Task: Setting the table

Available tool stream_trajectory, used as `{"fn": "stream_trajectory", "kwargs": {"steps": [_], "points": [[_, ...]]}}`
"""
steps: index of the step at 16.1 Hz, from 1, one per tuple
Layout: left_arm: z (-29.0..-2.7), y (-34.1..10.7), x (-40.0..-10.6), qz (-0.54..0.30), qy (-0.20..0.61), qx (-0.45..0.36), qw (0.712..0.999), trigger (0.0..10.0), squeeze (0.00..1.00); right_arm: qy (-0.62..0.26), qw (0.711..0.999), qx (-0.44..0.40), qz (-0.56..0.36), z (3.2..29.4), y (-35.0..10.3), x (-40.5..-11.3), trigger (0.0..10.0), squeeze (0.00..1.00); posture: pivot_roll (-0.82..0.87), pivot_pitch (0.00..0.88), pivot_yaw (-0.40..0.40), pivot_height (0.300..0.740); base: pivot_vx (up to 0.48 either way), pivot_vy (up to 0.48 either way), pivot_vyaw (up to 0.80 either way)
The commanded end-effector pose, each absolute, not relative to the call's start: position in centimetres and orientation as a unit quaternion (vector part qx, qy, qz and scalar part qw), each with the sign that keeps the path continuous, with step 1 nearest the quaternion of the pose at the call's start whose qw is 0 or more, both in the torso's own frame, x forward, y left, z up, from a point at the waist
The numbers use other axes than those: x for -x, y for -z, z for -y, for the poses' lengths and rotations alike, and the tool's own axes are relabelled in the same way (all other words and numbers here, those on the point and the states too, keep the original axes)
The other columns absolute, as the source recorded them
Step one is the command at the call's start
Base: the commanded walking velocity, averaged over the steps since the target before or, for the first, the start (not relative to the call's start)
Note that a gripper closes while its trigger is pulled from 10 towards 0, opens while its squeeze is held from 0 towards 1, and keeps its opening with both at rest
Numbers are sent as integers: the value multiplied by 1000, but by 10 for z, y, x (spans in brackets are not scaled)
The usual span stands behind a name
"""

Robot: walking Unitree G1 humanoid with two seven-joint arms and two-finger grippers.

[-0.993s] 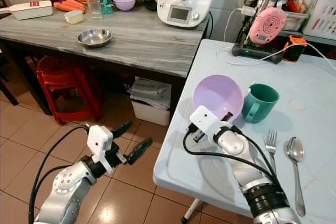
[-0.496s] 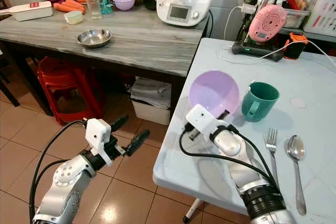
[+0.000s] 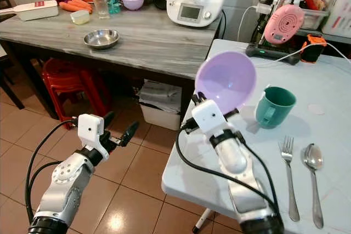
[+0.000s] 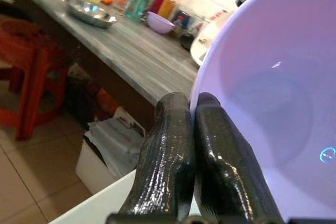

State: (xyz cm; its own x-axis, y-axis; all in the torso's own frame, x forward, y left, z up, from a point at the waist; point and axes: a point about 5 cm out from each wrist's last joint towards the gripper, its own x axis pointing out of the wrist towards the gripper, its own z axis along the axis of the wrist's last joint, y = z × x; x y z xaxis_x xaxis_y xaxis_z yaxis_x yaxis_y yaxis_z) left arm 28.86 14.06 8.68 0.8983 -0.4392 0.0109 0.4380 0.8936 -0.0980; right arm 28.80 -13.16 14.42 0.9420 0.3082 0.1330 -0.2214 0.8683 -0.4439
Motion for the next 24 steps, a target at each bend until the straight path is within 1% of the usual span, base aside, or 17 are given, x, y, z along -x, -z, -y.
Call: {"fn": "stream_trajectory", "kwargs": {"steps": [1, 5, 11, 20, 24], "points": [[-140, -90, -292, -1, 225, 47, 973, 10000, 0, -118, 966, 201, 115, 133, -151, -283, 10000, 0, 27, 0, 24, 740, 0, 0, 0], [-137, -93, -295, 6, 225, 55, 973, 10000, 0, -133, 968, 181, 113, 129, -146, -270, 10000, 0, 17, 0, 27, 740, 0, 223, -758], [-138, -93, -296, 7, 223, 57, 973, 10000, 0, -131, 969, 174, 116, 129, -147, -271, 10000, 0, 15, 0, 27, 740, 0, 341, -733], [-138, -93, -297, 8, 224, 55, 973, 10000, 0, -132, 969, 170, 118, 128, -148, -271, 10000, 0, 13, 0, 29, 740, 0, 364, 0], [-138, -92, -298, 7, 222, 55, 973, 10000, 0, -133, 967, 171, 133, 125, -154, -272, 10000, 0, 10, 0, 29, 740, 0, 398, 0]]}}
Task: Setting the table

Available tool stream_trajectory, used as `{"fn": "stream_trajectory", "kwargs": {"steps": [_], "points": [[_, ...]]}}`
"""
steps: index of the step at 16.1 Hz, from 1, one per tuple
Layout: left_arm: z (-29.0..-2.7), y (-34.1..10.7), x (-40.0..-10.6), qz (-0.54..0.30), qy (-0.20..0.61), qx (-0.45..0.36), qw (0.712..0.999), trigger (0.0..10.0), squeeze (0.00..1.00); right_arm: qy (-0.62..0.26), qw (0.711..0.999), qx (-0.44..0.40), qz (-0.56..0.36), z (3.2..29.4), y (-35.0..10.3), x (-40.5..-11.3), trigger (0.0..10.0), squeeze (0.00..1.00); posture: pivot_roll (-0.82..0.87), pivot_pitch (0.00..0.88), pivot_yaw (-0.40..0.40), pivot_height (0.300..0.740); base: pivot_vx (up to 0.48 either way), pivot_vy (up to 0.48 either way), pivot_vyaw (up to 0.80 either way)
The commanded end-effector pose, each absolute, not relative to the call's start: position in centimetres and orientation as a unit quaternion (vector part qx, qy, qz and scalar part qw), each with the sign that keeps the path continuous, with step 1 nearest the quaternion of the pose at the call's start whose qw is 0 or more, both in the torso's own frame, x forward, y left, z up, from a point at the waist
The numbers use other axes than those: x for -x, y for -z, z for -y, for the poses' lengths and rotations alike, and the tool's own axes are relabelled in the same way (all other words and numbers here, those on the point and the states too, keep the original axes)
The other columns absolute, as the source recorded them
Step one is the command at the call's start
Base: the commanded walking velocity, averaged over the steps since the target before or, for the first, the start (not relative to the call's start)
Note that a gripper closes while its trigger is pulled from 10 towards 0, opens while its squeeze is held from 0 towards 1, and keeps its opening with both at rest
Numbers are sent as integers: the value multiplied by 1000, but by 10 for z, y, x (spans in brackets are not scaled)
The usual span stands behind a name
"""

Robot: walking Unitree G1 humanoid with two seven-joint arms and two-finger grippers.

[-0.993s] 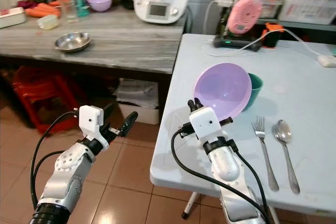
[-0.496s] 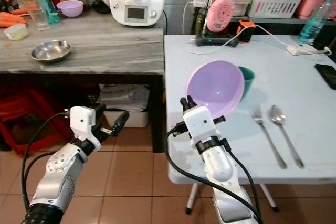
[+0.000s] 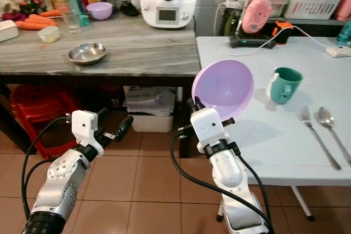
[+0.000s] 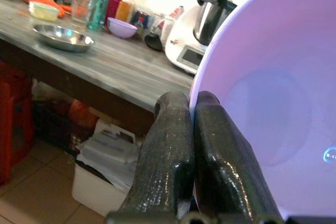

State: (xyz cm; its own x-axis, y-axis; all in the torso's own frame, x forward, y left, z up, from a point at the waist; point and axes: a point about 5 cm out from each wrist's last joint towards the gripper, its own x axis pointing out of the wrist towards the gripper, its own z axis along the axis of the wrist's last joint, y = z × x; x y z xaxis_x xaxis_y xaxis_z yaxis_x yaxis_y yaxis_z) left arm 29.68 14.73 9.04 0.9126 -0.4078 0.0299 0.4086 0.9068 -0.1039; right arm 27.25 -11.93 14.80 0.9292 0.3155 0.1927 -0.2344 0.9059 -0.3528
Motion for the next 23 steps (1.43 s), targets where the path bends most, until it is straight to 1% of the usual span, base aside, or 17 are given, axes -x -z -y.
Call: {"fn": "stream_trajectory", "kwargs": {"steps": [1, 11, 21, 23], "points": [[-138, -92, -298, 6, 221, 55, 974, 10000, 0, -134, 967, 171, 132, 125, -153, -272, 10000, 0, 11, 0, 28, 740, 0, 398, 0], [-144, -89, -299, 5, 198, 39, 979, 10000, 0, -136, 967, 175, 128, 125, -149, -271, 10000, 0, 12, 0, 28, 740, 0, 401, 0], [-145, -88, -299, 5, 195, 35, 980, 10000, 0, -144, 965, 176, 127, 122, -148, -273, 10000, 0, 21, 0, 25, 740, 0, 408, 0], [-150, -87, -301, 3, 160, 10, 987, 10000, 0, -144, 966, 175, 128, 123, -148, -273, 10000, 0, 21, 0, 24, 740, 0, 129, 0]]}}
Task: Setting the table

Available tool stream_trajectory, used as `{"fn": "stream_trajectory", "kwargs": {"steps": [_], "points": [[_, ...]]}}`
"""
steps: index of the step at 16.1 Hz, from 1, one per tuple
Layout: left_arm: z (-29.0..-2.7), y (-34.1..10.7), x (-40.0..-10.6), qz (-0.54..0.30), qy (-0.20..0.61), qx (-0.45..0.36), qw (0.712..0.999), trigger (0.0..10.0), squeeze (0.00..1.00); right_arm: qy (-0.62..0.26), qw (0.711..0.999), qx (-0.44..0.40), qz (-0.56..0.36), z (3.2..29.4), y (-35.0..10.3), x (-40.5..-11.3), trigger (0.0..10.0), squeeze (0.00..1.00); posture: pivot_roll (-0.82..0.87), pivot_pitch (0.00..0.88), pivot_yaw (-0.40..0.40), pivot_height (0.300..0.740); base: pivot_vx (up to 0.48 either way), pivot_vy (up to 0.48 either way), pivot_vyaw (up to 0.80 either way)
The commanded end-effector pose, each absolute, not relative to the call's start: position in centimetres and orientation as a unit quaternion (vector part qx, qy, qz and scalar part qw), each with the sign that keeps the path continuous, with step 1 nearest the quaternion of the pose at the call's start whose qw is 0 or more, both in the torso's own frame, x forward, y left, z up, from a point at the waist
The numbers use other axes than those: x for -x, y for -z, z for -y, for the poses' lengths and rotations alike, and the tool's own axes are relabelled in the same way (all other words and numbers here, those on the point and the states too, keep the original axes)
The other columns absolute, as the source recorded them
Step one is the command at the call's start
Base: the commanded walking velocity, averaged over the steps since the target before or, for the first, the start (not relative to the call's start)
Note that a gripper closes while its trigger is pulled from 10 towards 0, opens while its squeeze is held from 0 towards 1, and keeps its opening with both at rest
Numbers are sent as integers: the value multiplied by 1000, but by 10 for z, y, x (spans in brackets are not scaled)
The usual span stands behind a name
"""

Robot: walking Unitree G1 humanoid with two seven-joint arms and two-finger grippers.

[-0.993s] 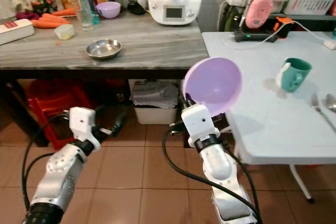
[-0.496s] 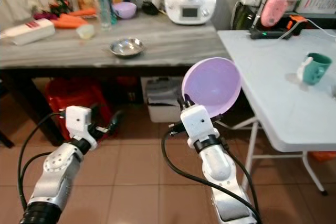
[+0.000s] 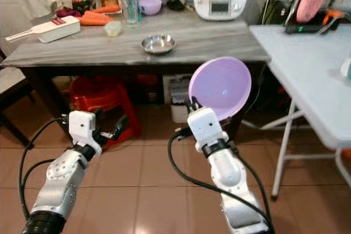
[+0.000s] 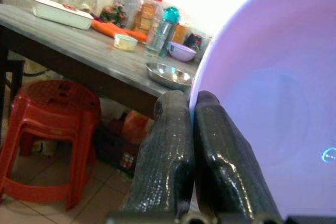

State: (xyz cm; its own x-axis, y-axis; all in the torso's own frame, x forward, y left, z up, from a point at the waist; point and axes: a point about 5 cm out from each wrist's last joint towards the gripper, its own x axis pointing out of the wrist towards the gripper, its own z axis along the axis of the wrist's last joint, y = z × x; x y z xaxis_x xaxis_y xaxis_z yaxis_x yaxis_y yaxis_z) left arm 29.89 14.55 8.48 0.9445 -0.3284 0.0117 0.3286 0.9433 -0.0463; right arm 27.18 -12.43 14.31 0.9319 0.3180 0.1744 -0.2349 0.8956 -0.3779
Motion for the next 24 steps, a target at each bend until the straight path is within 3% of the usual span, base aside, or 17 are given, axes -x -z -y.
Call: {"fn": "stream_trajectory", "kwargs": {"steps": [1, 6, 10, 19, 24], "points": [[-152, -87, -301, 5, 148, 6, 989, 10000, 0, -143, 966, 176, 128, 123, -148, -272, 10000, 0, 21, 0, 24, 740, 0, 0, 0], [-177, -86, -295, 15, 87, -25, 996, 10000, 0, -114, 970, 179, 118, 139, -141, -265, 10000, 0, 19, 0, 26, 740, 0, 0, 0], [-166, -83, -292, 11, 108, -17, 994, 10000, 0, -118, 969, 180, 122, 137, -143, -266, 10000, 0, 16, 0, 31, 740, 67, 0, 639], [-158, -83, -293, 12, 121, -12, 993, 10000, 0, -117, 969, 180, 123, 137, -143, -266, 10000, 0, 10, 0, 35, 740, 321, 0, 0], [-155, -85, -295, 14, 129, -14, 991, 10000, 0, -112, 970, 177, 126, 137, -143, -266, 10000, 0, 10, 0, 41, 740, 341, 0, 371]]}}
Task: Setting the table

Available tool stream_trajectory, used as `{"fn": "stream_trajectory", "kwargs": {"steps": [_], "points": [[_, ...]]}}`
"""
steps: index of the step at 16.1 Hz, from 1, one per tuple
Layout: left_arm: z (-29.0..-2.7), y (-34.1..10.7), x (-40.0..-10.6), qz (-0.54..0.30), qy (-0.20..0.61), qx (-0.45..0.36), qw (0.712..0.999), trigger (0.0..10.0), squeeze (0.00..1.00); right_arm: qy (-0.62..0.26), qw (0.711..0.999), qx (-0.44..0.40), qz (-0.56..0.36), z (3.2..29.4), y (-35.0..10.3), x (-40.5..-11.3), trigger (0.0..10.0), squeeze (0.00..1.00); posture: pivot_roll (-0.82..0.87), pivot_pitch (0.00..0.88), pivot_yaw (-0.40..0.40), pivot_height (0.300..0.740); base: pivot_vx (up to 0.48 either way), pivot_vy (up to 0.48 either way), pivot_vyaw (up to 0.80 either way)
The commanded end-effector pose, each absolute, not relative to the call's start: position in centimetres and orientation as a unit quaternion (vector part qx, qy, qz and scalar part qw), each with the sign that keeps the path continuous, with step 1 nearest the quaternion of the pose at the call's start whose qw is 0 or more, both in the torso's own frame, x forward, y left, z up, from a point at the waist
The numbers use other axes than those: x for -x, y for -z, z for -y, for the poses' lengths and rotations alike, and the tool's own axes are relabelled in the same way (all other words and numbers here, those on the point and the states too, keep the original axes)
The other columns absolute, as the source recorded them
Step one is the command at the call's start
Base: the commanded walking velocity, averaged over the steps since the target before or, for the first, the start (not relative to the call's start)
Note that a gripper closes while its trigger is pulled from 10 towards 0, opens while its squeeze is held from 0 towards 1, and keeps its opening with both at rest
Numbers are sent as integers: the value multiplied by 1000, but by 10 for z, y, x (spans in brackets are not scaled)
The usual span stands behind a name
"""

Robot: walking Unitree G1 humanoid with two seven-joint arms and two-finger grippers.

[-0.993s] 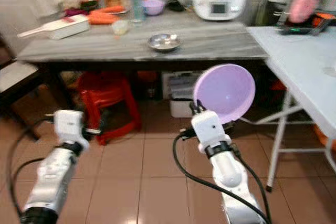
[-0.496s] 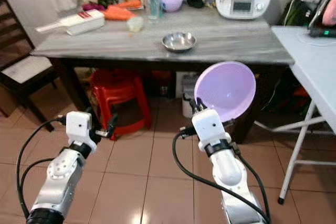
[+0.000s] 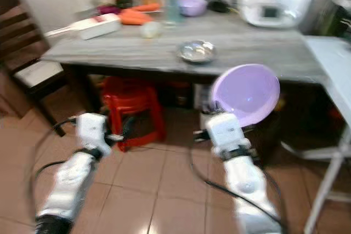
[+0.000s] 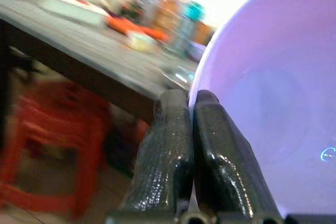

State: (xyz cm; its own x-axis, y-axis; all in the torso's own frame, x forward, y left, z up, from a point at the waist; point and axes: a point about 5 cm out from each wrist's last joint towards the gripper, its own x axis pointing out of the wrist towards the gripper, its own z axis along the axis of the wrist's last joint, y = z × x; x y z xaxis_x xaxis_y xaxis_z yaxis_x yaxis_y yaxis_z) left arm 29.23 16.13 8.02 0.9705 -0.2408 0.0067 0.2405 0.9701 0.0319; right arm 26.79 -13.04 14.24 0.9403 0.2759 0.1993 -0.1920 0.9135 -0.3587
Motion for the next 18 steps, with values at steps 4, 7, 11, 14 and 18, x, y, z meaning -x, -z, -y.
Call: {"fn": "stream_trajectory", "kwargs": {"steps": [4, 7, 11, 14, 18], "points": [[-155, -86, -297, 16, 132, -16, 991, 10000, 0, -114, 969, 177, 127, 136, -143, -266, 10000, 0, 12, 0, 40, 740, 341, 0, 291], [-154, -85, -296, 15, 135, -16, 991, 10000, 0, -114, 969, 175, 128, 136, -143, -266, 10000, 0, 15, 0, 38, 740, 338, 0, 585], [-152, -85, -295, 16, 138, -15, 990, 10000, 0, -119, 969, 177, 129, 135, -143, -267, 10000, 0, 15, 0, 35, 740, 340, 0, 106], [-151, -85, -295, 16, 140, -15, 990, 10000, 0, -117, 970, 174, 125, 135, -143, -267, 10000, 0, 12, 0, 33, 740, 339, 0, 142], [-148, -84, -294, 15, 144, -12, 989, 10000, 0, -116, 971, 170, 121, 136, -141, -267, 10000, 0, 10, 0, 35, 740, 338, 0, -406]]}}
